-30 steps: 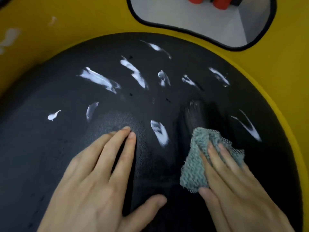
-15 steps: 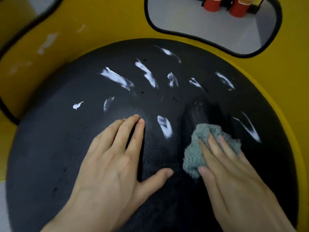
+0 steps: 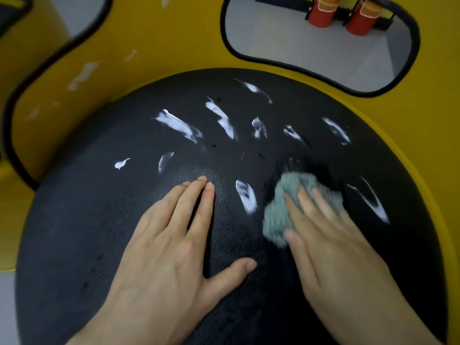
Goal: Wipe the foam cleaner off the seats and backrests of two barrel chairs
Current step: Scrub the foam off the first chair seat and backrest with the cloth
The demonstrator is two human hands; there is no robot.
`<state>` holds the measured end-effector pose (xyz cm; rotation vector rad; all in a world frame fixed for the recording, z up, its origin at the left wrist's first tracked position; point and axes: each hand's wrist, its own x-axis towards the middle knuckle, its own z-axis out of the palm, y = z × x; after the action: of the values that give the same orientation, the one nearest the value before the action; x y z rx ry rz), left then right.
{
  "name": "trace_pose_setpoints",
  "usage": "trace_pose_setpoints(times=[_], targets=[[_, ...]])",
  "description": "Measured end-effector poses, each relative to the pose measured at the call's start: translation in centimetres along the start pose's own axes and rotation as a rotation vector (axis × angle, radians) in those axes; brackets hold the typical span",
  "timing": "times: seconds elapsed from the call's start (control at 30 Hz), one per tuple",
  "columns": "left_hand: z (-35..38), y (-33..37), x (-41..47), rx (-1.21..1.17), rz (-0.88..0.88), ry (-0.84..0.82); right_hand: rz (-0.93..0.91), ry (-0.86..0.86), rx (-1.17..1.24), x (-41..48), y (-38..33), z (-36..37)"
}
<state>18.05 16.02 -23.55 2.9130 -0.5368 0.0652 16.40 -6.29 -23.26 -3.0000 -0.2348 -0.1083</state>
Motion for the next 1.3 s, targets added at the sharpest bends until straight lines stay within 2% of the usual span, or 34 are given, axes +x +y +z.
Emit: trace_pose_setpoints(times=[0.13, 0.33, 0.53, 0.7, 0.87, 0.97, 1.07, 1.1, 1.3], targets=[[0.2, -0.2, -0.1, -0.002, 0.016, 0.015, 0.039, -0.017, 0.009, 1.6, -0.4, 0.1], [0.3, -0.3, 0.0, -0.016, 0.028, -0.006, -0.053, -0.019, -0.011, -2.3, 0.4, 0.7], [0.4, -0.3, 0.0, -0.009, 0.031, 0.037, 0.043, -0.023, -0.007, 1.4, -0.3, 0.2], [0.5, -0.4, 0.1, -0.018, 0.037, 0.039, -0.097, -0.055, -0.019, -2.0, 0.6, 0.7], [0.7, -0.5, 0.1, -0.026, 0.048, 0.063, 0.027, -0.071, 0.006, 3.5, -0.9, -0.3], [0.9, -0.7, 0.1, -0.046, 0.064, 0.073, 0.026, -0.094, -0.013, 0.4, -1.1, 0.3], [1.2, -0.8, 0.1, -0.034, 0.084, 0.105, -0.083, -0.010, -0.061, -4.0, -1.7, 1.1], [1.2, -0.9, 0.2, -0.040, 0.084, 0.108, -0.082, -0.038, -0.027, -3.8, -1.5, 0.9], [1.1, -0.9, 0.3, -0.052, 0.075, 0.148, 0.097, -0.089, 0.001, 3.2, 0.4, -1.0]])
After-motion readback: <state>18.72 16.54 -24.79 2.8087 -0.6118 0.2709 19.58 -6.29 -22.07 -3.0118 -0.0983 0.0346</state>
